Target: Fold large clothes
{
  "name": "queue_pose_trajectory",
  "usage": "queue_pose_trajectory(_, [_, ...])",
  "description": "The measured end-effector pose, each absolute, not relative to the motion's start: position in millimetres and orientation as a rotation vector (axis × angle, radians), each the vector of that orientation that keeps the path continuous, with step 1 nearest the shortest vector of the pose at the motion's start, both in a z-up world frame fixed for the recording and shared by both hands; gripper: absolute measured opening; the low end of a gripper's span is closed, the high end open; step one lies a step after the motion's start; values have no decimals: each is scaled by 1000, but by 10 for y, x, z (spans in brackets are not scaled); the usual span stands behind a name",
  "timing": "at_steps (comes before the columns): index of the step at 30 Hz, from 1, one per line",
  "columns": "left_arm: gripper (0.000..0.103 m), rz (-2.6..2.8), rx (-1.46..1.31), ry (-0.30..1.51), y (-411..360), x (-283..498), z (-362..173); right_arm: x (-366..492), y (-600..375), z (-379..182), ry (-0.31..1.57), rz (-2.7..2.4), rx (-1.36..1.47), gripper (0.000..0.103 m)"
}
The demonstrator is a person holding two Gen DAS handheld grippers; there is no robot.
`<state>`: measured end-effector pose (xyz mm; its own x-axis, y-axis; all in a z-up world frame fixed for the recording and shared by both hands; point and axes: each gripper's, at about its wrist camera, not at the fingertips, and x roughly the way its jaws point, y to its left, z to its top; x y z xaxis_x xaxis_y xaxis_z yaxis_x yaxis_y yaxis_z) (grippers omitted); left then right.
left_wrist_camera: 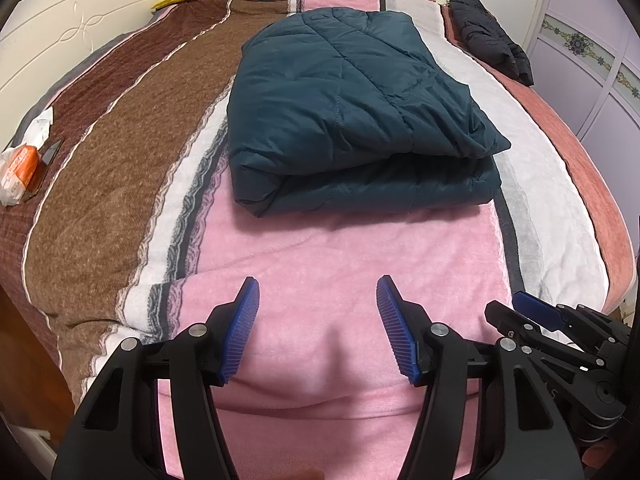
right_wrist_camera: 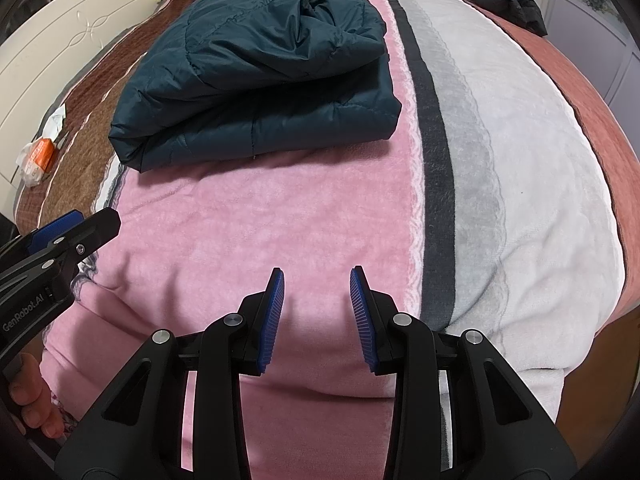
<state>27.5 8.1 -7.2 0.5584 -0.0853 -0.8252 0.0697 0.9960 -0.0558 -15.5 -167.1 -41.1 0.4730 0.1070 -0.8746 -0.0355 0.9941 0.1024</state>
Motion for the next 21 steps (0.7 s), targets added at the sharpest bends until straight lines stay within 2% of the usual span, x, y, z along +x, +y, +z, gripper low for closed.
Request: queue_pose_trajectory(21, [58,-85,-22,981,89,291,-77,-152,-1672,-416,1079,88,72,35])
